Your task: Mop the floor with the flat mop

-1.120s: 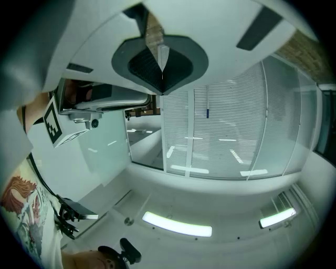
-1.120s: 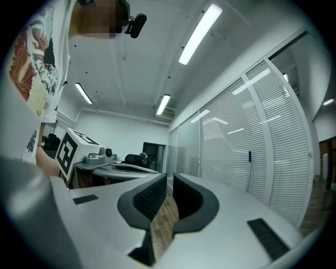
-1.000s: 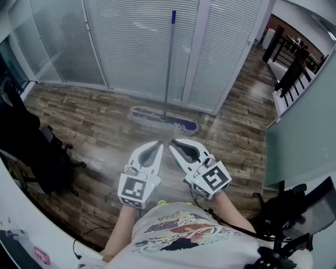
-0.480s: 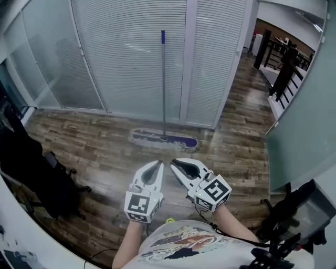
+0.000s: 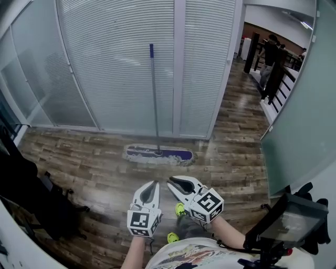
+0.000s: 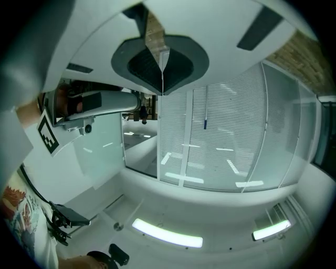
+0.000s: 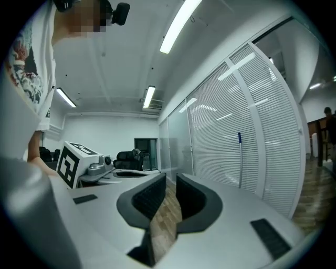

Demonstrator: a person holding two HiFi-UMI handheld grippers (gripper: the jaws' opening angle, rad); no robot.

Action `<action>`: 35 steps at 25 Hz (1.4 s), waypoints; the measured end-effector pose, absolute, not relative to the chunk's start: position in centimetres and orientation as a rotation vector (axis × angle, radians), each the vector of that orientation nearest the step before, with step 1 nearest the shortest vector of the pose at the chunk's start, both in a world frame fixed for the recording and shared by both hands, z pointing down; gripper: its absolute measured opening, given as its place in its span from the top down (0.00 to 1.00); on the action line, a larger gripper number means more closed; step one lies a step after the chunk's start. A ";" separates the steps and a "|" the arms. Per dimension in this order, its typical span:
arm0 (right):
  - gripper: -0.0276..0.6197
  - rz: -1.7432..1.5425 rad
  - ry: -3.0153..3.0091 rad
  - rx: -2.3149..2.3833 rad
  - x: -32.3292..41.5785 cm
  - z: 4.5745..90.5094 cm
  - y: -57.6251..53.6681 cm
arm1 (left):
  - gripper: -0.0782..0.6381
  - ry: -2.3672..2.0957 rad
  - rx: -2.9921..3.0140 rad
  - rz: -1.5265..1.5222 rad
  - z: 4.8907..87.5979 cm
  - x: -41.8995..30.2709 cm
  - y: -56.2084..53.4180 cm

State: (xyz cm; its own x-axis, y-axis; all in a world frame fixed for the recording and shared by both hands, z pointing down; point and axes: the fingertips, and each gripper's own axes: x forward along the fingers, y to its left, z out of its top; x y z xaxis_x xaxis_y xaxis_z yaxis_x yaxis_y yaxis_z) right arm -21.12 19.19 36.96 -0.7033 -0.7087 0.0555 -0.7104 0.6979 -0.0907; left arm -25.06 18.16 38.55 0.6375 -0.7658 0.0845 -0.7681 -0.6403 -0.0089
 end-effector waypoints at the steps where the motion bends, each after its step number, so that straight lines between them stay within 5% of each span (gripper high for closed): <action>1: 0.88 0.173 -2.881 1.197 -21.2 37.0 18.1 | 0.87 -1.320 2.817 0.142 38.9 -24.9 17.2; 35: 0.85 0.173 -2.909 1.129 -11.6 37.9 -23.3 | 0.81 -1.353 2.812 0.338 41.2 -13.6 -22.0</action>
